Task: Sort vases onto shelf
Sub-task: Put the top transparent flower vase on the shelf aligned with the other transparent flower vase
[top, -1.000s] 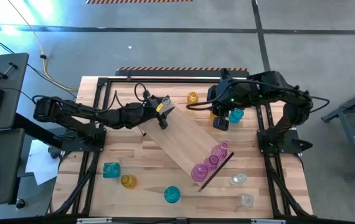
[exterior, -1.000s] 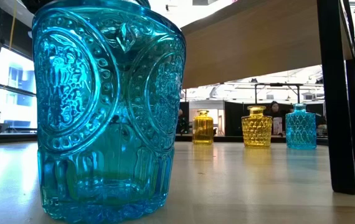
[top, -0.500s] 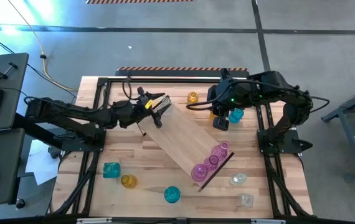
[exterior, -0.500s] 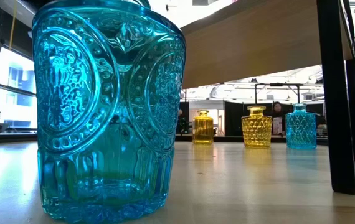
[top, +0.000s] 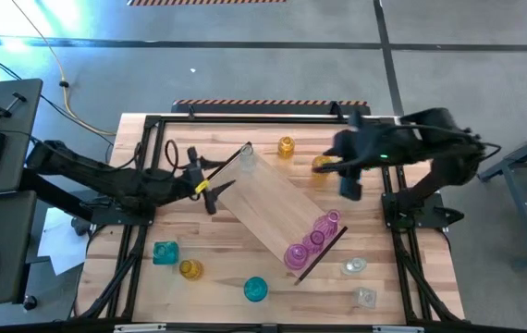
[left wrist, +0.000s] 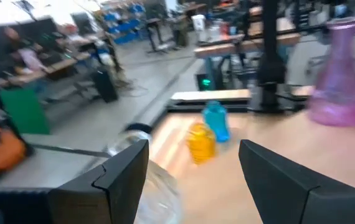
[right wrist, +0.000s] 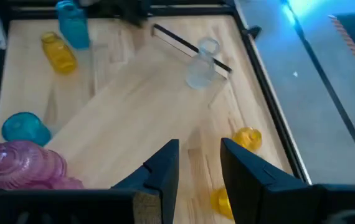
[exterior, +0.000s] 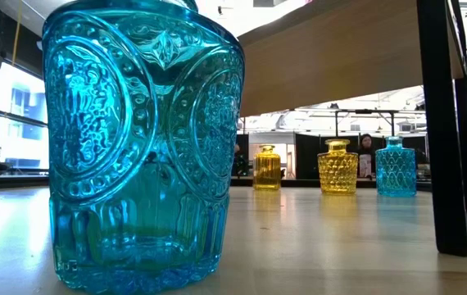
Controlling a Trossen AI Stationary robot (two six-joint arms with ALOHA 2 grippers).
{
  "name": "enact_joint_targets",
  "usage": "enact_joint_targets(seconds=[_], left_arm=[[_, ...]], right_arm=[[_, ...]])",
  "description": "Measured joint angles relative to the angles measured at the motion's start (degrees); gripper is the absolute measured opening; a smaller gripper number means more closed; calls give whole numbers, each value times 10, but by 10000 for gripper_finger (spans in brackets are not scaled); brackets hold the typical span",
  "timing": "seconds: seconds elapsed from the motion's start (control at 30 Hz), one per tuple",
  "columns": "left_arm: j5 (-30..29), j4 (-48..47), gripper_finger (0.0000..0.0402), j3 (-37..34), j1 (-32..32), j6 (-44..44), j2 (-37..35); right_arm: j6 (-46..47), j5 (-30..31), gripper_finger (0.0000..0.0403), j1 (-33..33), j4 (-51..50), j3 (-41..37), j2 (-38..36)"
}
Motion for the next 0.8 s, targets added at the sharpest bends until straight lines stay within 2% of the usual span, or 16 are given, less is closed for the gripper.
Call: enact_joint_targets(seconds=[0.1,0.27,0.37,0.47,0.53,0.8], left_arm=[[0,-26,241,0,-31,-36,-5],[0,-29,241,0,-75,-59,12],[-1,-26,241,0,-98,-80,24],[-2,-18,241,0,-122,-99,42],[-2,10,241,0,-138,-100,54],[-2,82,241,0,-191,-90,90]], right_arm=[[60,17,99,27,0,-67,-45],[216,15,99,89,0,-245,-120],[299,-9,99,138,17,-358,-151],[372,-42,99,194,46,-439,-169],[418,-36,99,237,50,-462,-171],[629,75,99,439,35,-464,-169]])
